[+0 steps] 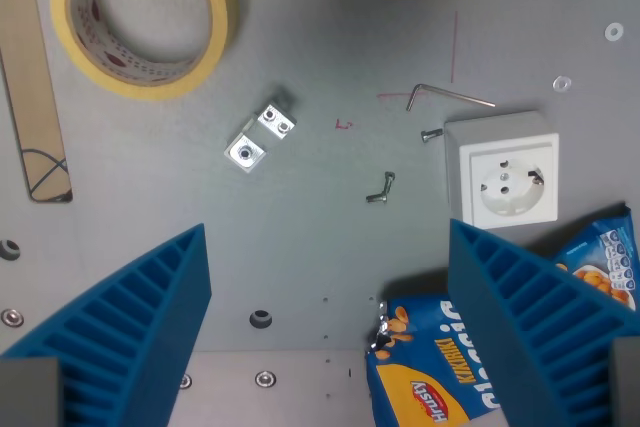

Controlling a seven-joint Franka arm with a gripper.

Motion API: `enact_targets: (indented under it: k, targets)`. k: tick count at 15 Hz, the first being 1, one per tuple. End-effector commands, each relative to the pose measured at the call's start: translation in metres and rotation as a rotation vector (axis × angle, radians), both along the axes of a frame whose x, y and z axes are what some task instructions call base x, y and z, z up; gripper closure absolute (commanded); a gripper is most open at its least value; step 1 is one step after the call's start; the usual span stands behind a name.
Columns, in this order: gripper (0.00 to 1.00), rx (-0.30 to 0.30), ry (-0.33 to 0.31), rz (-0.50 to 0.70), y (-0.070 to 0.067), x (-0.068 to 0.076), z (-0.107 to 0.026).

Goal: Move in base negative z

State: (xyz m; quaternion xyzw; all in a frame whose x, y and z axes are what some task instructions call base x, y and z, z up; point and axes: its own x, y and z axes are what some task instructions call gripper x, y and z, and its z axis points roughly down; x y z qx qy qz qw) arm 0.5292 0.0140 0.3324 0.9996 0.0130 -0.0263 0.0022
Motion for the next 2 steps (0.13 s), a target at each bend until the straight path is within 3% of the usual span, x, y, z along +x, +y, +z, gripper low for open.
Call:
enact_targets:
  k: [1,2]
  targets:
    - [0.0,0.001,-0.049,0.0,0.0,-0.0044,-0.0124]
    - [0.0,0.001,-0.049,0.0,0.0001,-0.0038,-0.0174]
